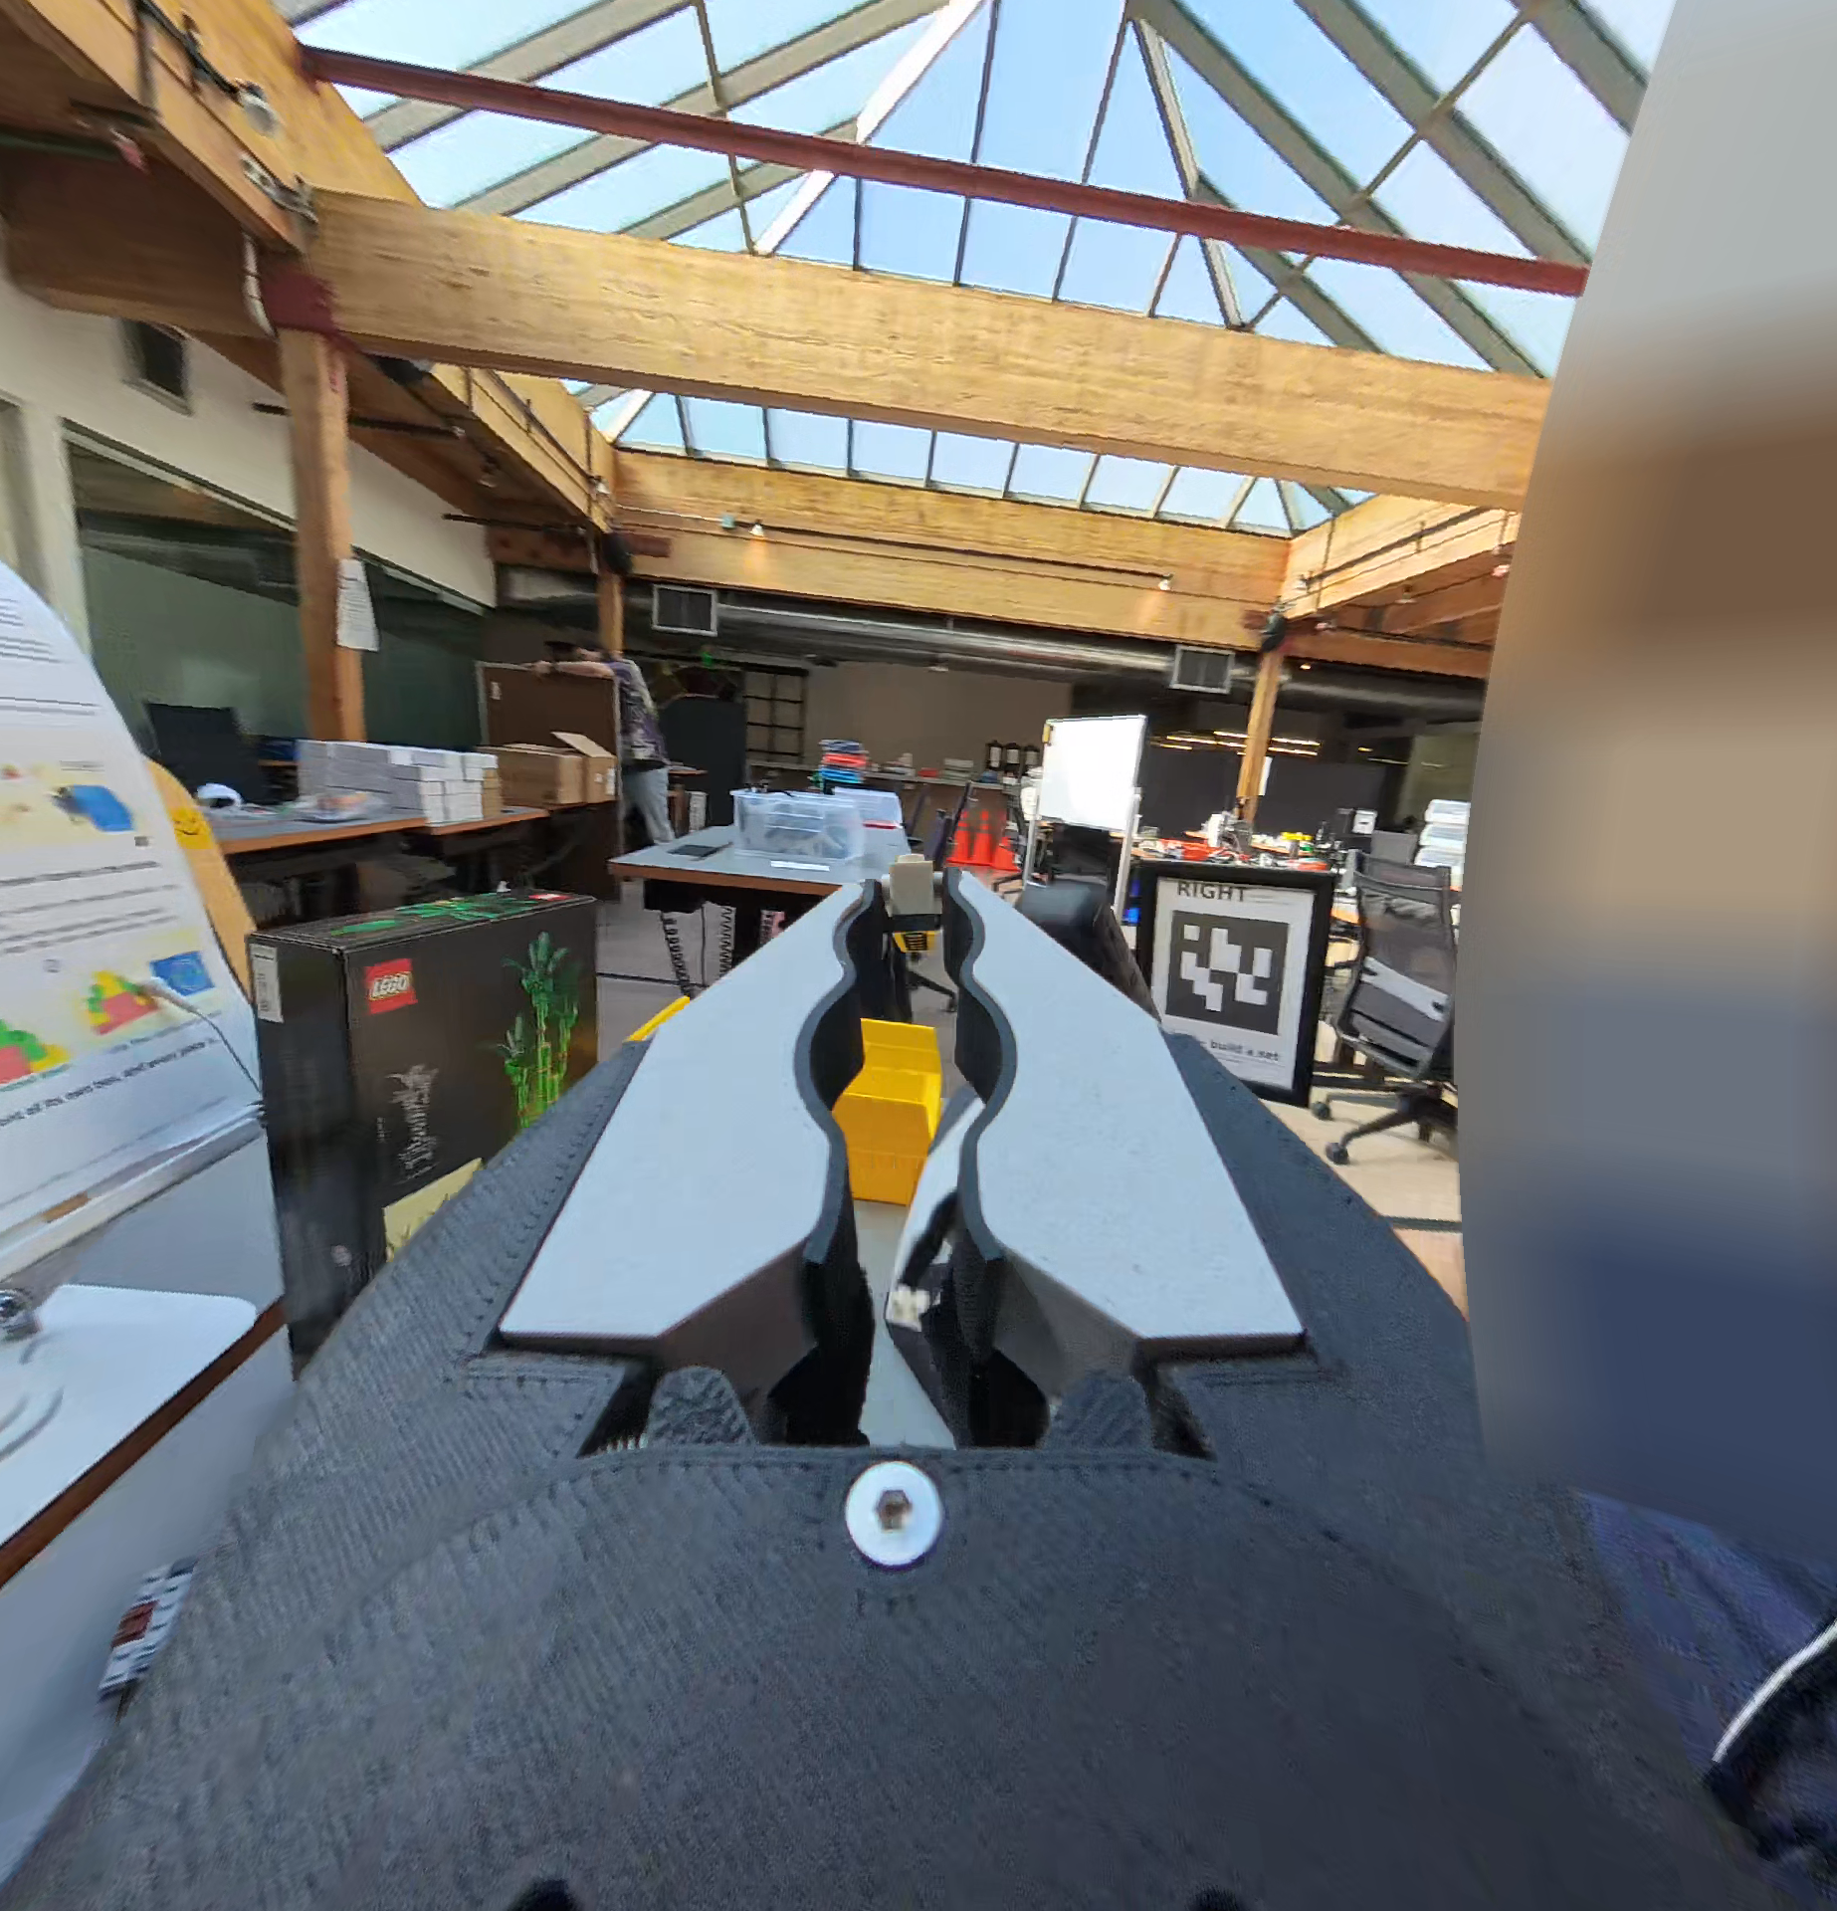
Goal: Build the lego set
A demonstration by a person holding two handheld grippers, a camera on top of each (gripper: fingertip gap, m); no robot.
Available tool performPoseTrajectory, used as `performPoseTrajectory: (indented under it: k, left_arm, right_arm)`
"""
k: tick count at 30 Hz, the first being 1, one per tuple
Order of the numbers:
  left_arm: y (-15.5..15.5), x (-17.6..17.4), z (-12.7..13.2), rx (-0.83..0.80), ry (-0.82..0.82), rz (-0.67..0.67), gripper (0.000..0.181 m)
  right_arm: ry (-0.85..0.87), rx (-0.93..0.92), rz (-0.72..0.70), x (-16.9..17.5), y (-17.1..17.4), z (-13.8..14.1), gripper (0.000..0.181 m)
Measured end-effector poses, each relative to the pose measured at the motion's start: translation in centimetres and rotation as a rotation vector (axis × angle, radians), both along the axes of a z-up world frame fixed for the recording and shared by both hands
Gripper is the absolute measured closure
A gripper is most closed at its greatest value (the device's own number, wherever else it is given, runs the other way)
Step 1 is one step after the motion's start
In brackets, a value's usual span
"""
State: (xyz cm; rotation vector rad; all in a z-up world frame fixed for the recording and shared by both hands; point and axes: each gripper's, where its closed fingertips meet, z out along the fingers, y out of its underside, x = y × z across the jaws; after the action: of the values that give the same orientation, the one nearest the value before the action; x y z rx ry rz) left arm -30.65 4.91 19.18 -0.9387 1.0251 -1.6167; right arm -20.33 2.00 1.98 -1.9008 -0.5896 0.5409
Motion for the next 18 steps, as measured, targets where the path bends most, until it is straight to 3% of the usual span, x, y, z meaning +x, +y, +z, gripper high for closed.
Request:
performPoseTrajectory:
  k: [3,6,11,14,18]
  left_arm:
    - [-1.1,0.1,0.2,0.014,-0.054,0.118,0.173]
    - [-2.1,0.3,-3.1,0.033,0.01,0.254,0.172]
    - [-5.1,-0.7,-10.1,0.03,0.124,0.473,0.172]
    - [-7.0,-1.0,-12.3,-0.008,0.13,0.511,0.172]
    - [-7.7,-0.6,-13.8,-0.036,0.165,0.523,0.172]
  right_arm:
    - [-0.044,-0.272,-0.119,1.9,-2.4,-10.1,0.167]
    - [-0.119,-0.389,-0.211,2.6,-3.5,-15.3,0.167]
    - [-0.311,-0.412,-0.298,3.0,-3.4,-17.8,0.166]
    - [-0.365,-0.388,-0.32,2.4,-3.2,-17.8,0.166]
    - [-0.377,-0.419,-0.192,0.4,-3.9,-17.5,0.153]
